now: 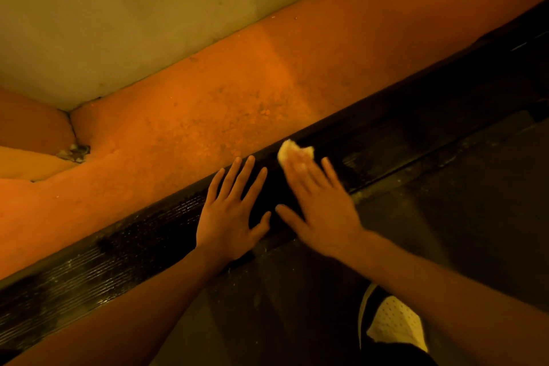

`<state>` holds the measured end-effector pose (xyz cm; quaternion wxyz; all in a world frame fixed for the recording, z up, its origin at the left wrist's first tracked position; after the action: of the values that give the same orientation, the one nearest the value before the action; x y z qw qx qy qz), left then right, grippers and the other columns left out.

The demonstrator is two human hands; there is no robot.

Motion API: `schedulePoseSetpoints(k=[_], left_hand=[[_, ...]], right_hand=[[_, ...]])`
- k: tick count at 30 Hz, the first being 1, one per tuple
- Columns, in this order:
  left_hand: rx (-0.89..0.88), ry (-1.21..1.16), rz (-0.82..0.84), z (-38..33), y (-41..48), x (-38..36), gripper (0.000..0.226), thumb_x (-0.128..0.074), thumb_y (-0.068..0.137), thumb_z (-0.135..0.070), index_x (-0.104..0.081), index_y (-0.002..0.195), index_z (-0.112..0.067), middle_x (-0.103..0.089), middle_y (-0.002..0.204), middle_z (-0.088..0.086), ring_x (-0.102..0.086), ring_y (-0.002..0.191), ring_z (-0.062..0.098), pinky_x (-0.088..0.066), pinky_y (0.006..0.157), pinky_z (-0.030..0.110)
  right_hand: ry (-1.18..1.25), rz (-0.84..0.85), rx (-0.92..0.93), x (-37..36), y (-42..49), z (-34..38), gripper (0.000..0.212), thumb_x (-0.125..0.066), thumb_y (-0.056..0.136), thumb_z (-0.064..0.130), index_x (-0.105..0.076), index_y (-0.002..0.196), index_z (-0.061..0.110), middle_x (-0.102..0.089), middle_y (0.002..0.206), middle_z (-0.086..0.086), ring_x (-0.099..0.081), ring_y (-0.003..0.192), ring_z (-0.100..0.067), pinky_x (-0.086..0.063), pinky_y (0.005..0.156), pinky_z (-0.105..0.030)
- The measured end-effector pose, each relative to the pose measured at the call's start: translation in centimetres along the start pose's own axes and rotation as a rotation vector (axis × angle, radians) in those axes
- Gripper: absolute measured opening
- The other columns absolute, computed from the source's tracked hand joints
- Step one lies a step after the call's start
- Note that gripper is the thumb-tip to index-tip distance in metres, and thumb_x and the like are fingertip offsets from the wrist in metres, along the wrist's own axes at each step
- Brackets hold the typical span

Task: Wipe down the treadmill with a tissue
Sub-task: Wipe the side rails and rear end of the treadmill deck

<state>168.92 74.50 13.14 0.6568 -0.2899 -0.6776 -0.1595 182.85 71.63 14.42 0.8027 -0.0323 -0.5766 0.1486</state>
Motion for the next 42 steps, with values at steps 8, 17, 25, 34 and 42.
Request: schedulePoseSetpoints(k=[8, 17, 25, 34, 42], left_hand=[[0.015, 0.013, 0.001, 0.0, 0.1, 0.0, 0.075, -0.032, 0.103, -0.059, -0.017, 0.166, -0.022, -0.003, 0.174, 0.008, 0.003, 0.161, 0.026, -0.008, 0.129, 0.052], [0.013, 0.0, -0.02, 0.0, 0.0, 0.2, 0.076, -0.033, 0.102, -0.059, -0.02, 0.166, -0.021, -0.005, 0.174, 0.008, 0.001, 0.161, 0.026, -0.007, 0.129, 0.051], [0.017, -0.001, -0.018, -0.1, 0.0, 0.2, 0.074, -0.03, 0.104, -0.058, -0.017, 0.166, -0.021, -0.004, 0.174, 0.008, 0.0, 0.161, 0.027, -0.009, 0.129, 0.053], [0.015, -0.006, -0.011, 0.0, -0.1, 0.0, 0.075, -0.031, 0.103, -0.058, -0.016, 0.166, -0.022, -0.002, 0.174, 0.007, 0.002, 0.161, 0.026, -0.01, 0.129, 0.053], [0.012, -0.014, -0.029, 0.1, -0.1, 0.1, 0.074, -0.033, 0.103, -0.057, -0.016, 0.166, -0.022, -0.003, 0.174, 0.006, 0.001, 0.161, 0.026, -0.009, 0.129, 0.053]], right_hand=[[-0.075, -0.076, -0.335, 5.3, -2.3, -17.9, 0.083, -0.008, 0.1, 0.068, -0.01, 0.167, 0.019, -0.008, 0.174, -0.004, -0.006, 0.16, -0.02, 0.001, 0.127, -0.054], [0.011, 0.046, -0.015, -1.0, -3.9, -1.0, 0.087, -0.013, 0.101, 0.073, 0.005, 0.166, 0.017, 0.013, 0.173, -0.004, 0.015, 0.159, -0.021, 0.005, 0.129, -0.05], [-0.063, -0.039, -0.252, 3.1, -6.1, -15.9, 0.086, -0.013, 0.098, 0.074, 0.001, 0.167, 0.024, 0.001, 0.175, -0.002, 0.006, 0.161, -0.02, 0.004, 0.128, -0.051], [0.02, 0.113, -0.033, -2.5, -5.9, -1.5, 0.096, -0.012, 0.097, 0.08, 0.012, 0.165, 0.017, 0.019, 0.172, -0.004, 0.021, 0.158, -0.021, 0.006, 0.129, -0.052], [-0.1, -0.024, -0.231, 2.7, -6.2, -15.9, 0.087, -0.013, 0.099, 0.073, 0.004, 0.166, 0.021, 0.006, 0.175, -0.002, 0.008, 0.16, -0.02, -0.001, 0.128, -0.056]])
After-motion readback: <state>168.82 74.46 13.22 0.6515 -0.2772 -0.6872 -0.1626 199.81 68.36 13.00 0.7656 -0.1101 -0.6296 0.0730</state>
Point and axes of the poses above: each hand's wrist, its own y-axis towards the middle knuckle, its own x-axis out of the back of the hand, z = x × y, the point moved 10 cm from there along y, towards the middle knuckle
